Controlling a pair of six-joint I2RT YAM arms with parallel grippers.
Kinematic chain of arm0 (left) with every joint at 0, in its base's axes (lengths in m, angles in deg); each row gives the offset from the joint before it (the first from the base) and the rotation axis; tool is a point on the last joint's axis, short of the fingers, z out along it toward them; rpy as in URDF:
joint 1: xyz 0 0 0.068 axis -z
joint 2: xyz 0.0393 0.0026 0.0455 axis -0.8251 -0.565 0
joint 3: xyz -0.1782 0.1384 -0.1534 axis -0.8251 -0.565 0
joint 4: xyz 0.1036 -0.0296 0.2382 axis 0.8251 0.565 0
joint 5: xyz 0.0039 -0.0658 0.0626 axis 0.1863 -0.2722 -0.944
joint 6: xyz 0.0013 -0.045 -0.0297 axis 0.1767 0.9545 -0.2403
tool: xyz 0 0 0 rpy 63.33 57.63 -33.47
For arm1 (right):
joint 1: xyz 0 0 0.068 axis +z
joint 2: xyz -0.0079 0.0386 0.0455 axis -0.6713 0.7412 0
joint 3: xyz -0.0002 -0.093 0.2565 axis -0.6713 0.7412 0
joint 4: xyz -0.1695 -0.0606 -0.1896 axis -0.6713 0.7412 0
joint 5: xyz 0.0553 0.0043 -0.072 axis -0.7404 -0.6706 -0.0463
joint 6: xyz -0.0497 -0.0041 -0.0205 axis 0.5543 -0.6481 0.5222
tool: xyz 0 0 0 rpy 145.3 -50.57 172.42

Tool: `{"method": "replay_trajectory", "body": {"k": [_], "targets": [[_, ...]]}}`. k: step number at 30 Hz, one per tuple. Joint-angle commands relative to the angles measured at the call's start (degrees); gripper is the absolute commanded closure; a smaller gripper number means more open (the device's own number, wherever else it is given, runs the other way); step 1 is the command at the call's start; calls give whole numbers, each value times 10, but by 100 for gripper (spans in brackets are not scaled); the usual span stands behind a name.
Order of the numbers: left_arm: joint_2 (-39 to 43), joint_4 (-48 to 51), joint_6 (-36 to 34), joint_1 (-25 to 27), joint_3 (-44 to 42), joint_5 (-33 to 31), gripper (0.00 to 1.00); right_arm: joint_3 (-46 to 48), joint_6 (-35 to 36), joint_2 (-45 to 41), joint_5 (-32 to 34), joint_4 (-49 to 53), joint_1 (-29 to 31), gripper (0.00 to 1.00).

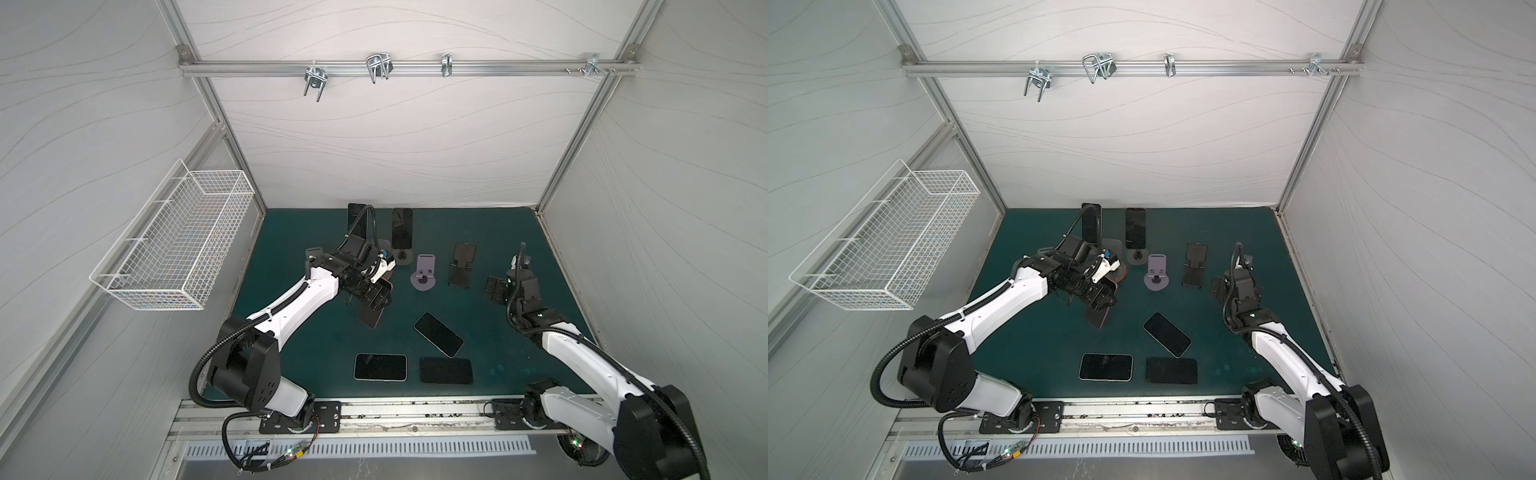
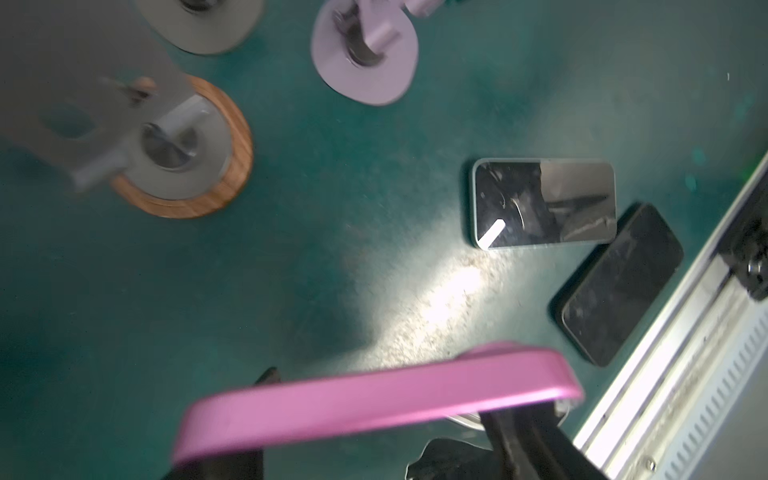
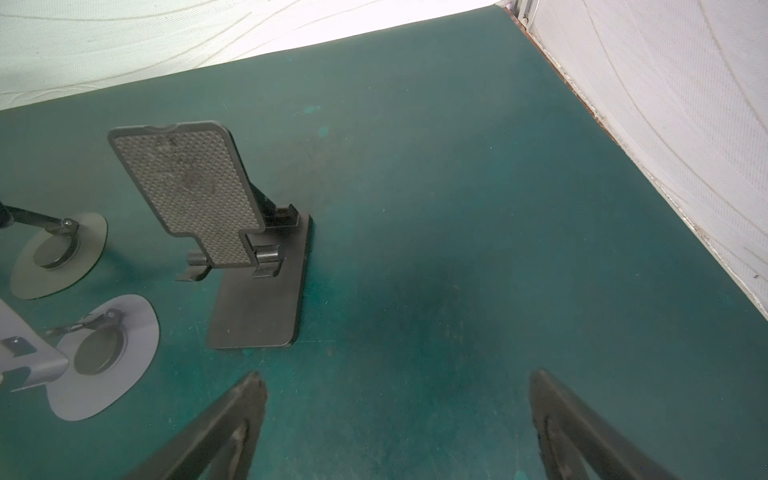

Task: Remove the phone from the phone stand
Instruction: 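Lift the pink-framed phone off the stand and carry it toward the robot, then lower the pink-framed phone flat onto the mat beside the other phones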

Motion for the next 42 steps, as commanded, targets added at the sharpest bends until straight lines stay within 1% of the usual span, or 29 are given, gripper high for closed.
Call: {"method": "replay_trajectory", "body": {"k": [1, 4, 7, 11, 18, 24, 28, 35, 39, 42], "targets": [[22, -3, -58, 20, 2, 19, 33, -5, -2, 2, 4, 3, -2, 1], [15, 9, -87, 23, -4, 45, 33, -5, -2, 2, 4, 3, -2, 1], [9, 8, -111, 28, -12, 47, 33, -5, -2, 2, 4, 3, -3, 1], [-2, 1, -129, 37, -17, 22, 33, -5, -2, 3, 4, 3, -3, 1], [-20, -15, -175, 71, -34, -36, 34, -5, -2, 3, 5, 3, -4, 1], [-36, -21, -192, 98, -45, -39, 34, -5, -2, 3, 5, 3, -3, 1], [-44, -14, -230, 121, -58, -47, 35, -5, -2, 3, 4, 3, -4, 1], [-57, -27, -249, 130, -72, -60, 35, -2, -3, -2, 4, 2, -3, 1], [-63, -23, -277, 138, -82, -61, 35, -5, -3, 2, 5, 4, -4, 1], [-65, -30, -294, 146, -93, -75, 35, -4, -3, 1, 6, 4, -3, 1]]}}
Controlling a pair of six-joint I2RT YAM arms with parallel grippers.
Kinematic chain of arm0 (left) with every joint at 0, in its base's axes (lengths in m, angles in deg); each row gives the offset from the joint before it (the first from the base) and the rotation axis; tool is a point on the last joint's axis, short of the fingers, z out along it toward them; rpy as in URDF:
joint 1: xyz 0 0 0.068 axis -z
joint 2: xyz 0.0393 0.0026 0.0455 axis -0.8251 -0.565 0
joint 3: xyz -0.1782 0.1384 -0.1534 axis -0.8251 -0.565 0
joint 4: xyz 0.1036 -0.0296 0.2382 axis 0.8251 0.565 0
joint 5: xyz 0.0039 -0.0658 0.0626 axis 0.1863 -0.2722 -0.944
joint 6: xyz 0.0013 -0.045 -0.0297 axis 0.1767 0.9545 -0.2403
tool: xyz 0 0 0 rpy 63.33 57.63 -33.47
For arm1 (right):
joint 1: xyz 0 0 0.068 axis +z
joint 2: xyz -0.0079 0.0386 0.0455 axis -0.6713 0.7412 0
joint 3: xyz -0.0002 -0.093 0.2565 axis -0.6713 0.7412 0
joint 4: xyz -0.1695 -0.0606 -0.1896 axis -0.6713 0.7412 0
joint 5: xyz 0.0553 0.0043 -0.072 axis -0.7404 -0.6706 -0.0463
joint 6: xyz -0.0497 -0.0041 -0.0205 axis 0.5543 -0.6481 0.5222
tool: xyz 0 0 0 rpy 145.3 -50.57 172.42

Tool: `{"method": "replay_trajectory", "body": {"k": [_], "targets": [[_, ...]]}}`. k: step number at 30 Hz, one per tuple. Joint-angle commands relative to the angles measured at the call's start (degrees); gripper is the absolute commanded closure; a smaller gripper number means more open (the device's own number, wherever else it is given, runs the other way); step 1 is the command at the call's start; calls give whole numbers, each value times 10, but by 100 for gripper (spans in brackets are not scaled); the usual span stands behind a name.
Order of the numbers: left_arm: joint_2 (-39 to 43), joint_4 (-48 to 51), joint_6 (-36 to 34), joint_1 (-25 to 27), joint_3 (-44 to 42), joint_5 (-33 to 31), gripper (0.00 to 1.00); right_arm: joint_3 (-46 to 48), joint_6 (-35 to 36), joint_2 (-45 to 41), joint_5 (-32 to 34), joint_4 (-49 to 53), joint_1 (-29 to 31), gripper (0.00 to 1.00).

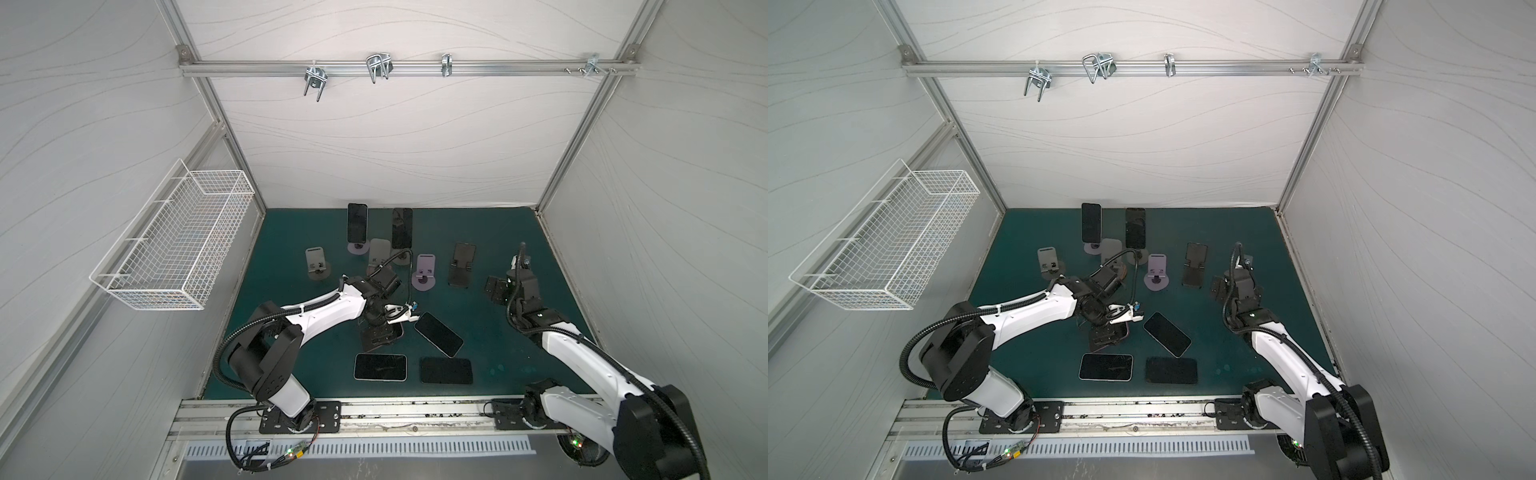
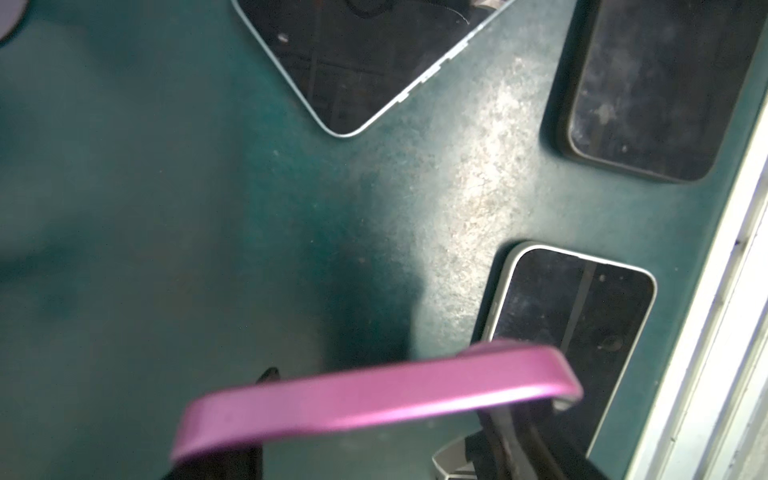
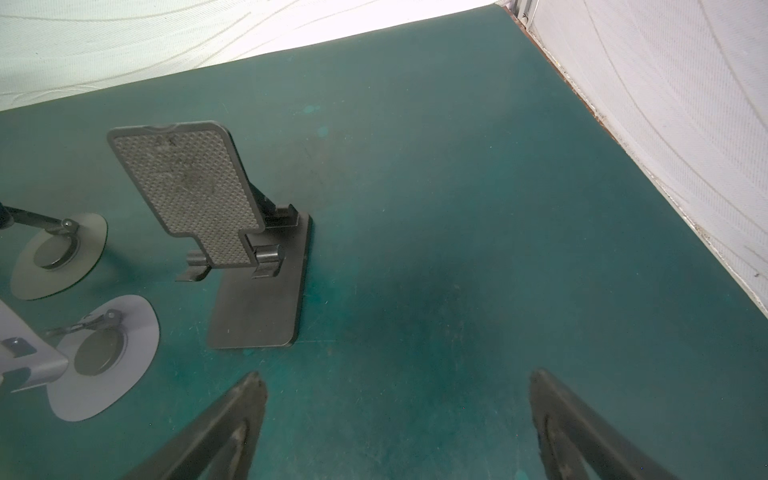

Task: Remove the phone from the phone stand
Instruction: 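Lower the pink-framed phone flat onto the mat beside the other phones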

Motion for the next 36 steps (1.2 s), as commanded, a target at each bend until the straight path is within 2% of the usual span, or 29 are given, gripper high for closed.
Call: {"method": "replay_trajectory", "body": {"k": [1, 15, 24, 36], "targets": [[-13, -7, -47, 9, -5, -13, 35, -4, -3, 1, 5, 3, -4, 1], [-56, -20, -77, 10, -3, -40, 36, -4, -3, 1, 5, 4, -4, 1], [-91, -5, -66, 11, 23, -17, 36, -3, -3, 0, 6, 3, -4, 1], [-126, 23, -63, 19, 51, -7, 30, -5, -3, 2, 5, 3, -3, 1]]}}
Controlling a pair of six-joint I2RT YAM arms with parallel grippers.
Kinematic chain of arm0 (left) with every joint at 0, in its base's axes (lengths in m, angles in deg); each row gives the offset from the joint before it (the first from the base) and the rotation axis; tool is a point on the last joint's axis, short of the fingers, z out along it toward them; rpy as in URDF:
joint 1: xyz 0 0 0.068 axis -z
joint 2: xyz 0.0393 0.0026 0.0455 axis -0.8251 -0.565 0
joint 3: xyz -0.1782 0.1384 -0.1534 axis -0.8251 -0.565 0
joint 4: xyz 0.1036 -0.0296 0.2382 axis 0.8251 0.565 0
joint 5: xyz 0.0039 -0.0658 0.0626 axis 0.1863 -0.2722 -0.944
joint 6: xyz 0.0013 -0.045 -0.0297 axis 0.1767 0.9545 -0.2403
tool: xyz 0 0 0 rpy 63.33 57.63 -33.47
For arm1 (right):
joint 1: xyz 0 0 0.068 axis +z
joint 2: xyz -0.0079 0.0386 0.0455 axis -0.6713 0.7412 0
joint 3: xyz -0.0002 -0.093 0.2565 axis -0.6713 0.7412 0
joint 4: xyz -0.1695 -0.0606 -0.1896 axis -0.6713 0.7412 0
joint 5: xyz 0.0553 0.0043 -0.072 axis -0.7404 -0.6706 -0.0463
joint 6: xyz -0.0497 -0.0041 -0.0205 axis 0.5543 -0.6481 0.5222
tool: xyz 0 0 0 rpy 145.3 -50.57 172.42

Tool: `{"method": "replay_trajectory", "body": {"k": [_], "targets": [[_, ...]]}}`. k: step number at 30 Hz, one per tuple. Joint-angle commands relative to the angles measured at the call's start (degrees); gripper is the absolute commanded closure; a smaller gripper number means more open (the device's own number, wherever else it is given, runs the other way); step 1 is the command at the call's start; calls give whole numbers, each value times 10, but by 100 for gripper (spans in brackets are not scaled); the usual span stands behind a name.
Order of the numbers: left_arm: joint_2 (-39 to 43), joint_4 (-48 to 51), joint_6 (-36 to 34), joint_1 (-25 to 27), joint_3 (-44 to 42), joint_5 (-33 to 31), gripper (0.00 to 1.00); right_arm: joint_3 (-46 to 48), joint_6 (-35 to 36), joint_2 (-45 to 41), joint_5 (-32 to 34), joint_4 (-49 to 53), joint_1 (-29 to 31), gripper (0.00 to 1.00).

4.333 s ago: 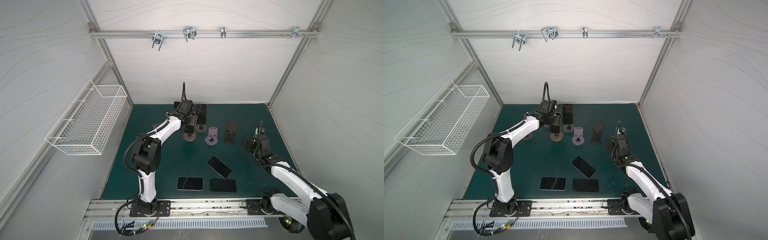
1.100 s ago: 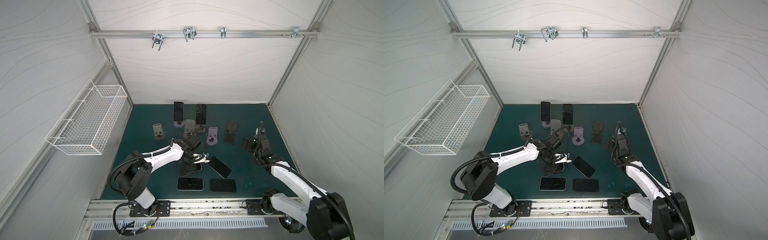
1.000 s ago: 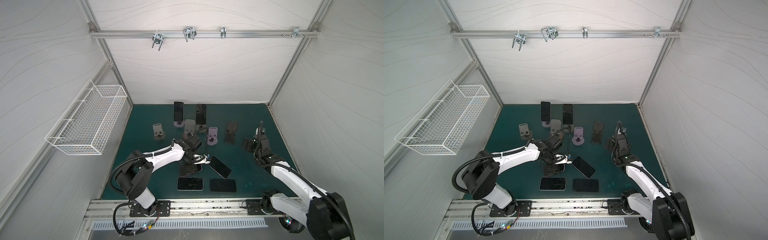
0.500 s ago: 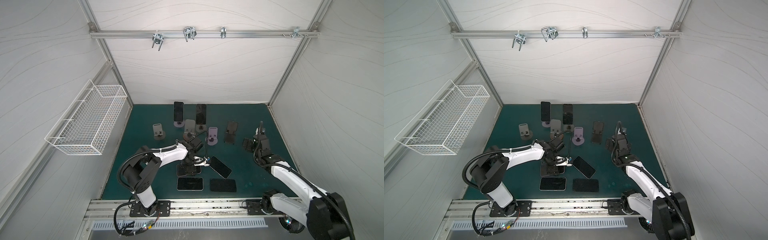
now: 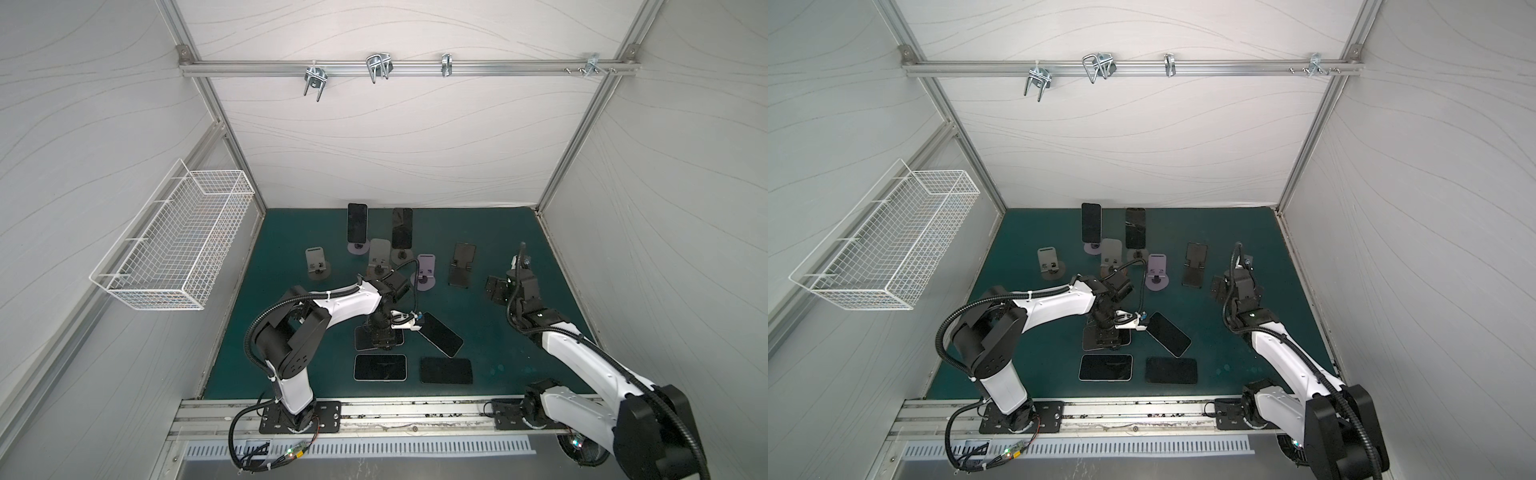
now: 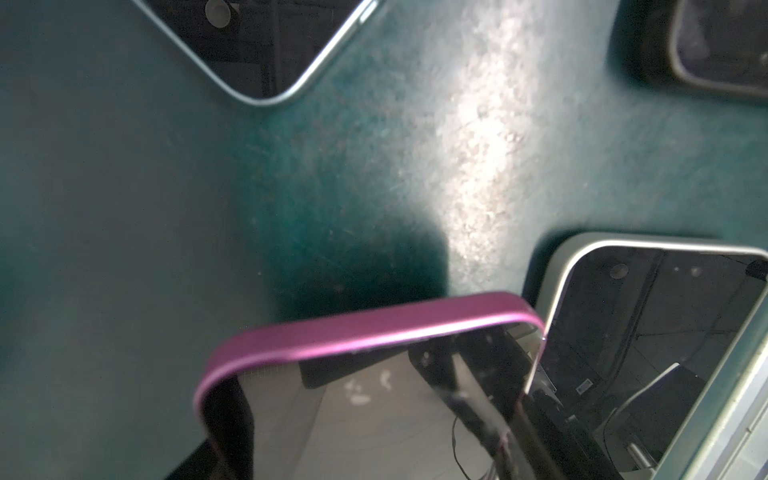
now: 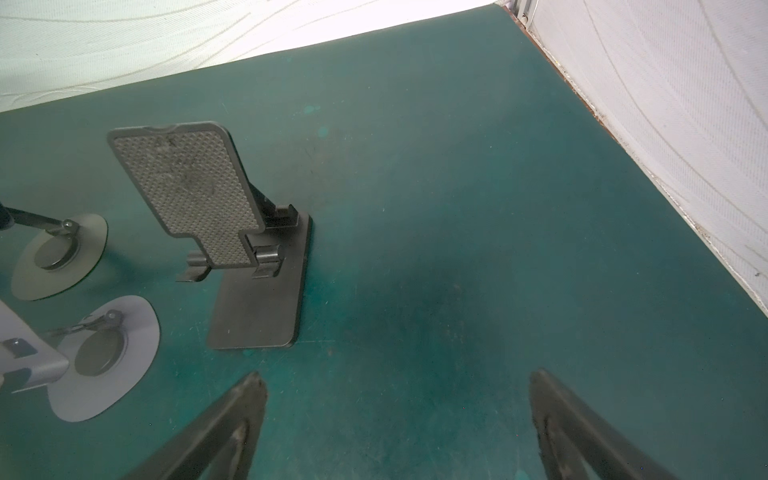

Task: Remove the phone from the phone stand
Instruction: 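Lower the pink-framed phone flat onto the mat beside the other phones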

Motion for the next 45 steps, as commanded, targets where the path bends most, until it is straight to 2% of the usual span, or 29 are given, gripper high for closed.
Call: {"method": "replay_trajectory", "body": {"k": [1, 22, 36, 45], "targets": [[-25, -5, -9, 6, 9, 25, 29, -4, -2, 0, 5, 4, -4, 1], [-38, -22, 22, 13, 16, 16, 26, -5, -2, 2, 4, 4, -4, 1], [-37, -12, 31, 13, 22, 43, 20, 1, 9, -3, -12, -8, -3, 1], [-32, -12, 33, 13, 23, 48, 20, 6, 15, -8, -23, -14, -4, 1]]}}
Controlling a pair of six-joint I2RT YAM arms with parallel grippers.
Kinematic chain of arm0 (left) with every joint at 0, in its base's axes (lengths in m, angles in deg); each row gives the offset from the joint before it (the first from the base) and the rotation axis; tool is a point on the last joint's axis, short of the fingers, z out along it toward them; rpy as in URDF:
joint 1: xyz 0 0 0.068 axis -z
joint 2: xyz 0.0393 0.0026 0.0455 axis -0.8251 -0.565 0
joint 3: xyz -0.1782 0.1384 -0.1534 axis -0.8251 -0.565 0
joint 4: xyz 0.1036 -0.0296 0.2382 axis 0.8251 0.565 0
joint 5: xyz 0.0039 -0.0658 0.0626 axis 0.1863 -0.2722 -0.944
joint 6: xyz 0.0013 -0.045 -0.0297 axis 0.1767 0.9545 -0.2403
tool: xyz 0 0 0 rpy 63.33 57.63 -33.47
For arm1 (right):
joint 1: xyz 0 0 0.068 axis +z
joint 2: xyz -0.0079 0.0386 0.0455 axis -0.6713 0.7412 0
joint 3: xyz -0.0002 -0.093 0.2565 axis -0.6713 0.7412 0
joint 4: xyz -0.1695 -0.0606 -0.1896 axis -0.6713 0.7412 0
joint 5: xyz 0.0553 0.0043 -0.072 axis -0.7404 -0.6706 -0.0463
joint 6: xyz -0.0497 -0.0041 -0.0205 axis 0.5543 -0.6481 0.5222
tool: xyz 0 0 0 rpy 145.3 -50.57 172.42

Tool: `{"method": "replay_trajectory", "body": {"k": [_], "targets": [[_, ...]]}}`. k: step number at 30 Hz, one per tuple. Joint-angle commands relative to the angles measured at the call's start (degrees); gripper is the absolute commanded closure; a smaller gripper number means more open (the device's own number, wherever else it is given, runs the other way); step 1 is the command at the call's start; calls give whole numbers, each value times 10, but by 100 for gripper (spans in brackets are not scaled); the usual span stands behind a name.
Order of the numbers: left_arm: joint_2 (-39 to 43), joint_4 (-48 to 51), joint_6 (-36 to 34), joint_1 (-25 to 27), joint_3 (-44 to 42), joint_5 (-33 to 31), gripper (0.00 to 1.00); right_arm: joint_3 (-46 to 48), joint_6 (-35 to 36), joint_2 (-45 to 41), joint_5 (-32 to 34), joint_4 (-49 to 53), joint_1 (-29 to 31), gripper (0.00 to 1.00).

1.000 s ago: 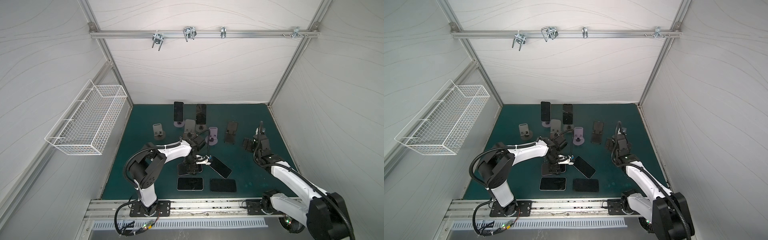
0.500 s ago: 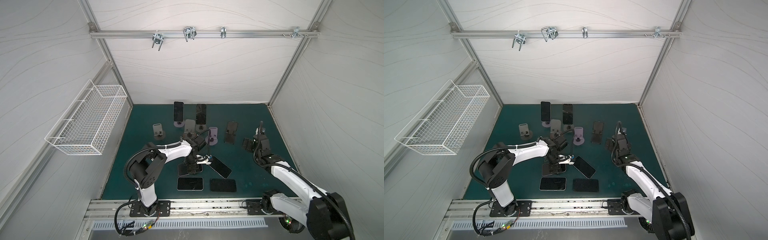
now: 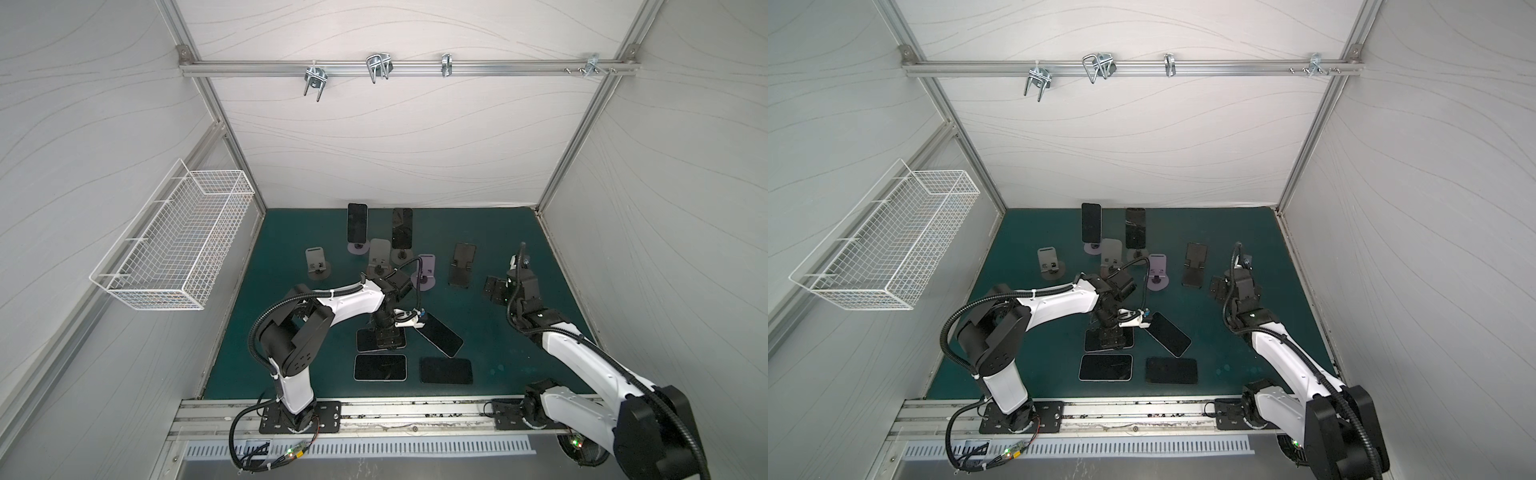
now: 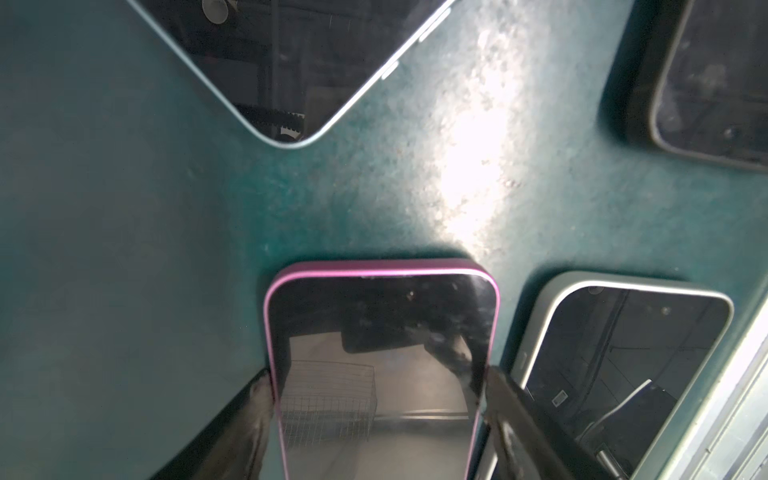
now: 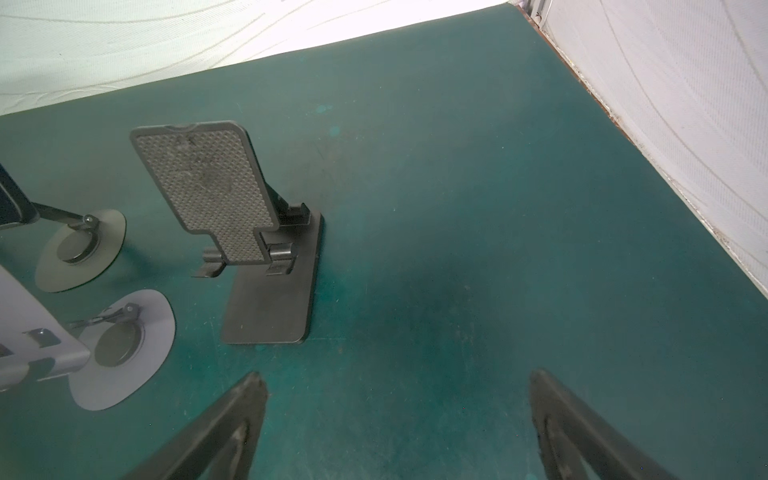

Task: Remove the phone from the phone stand
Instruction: 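Lower the pink-framed phone flat onto the mat beside the other phones, then open the left gripper and raise it away from the placed phone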

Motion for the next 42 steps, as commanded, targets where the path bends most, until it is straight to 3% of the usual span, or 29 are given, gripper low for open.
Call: {"method": "replay_trajectory", "body": {"k": [1, 10, 22, 28, 32, 42], "targets": [[-17, -12, -8, 6, 7, 36, 20, 6, 5, -6, -6, -11, -4, 1], [48, 27, 40, 6, 47, 95, 21, 2, 4, -2, -3, -8, -4, 1], [140, 46, 72, -20, 80, 78, 20, 4, 3, -5, -2, -8, -4, 1], [171, 70, 128, -136, 97, 167, 19, 5, 4, -6, -3, -9, -4, 1], [208, 68, 155, -208, 80, 177, 19, 6, 4, -7, -3, -10, -4, 1], [270, -57, 242, -410, -38, 194, 17, 8, 3, -13, 0, -6, -3, 1]]}}
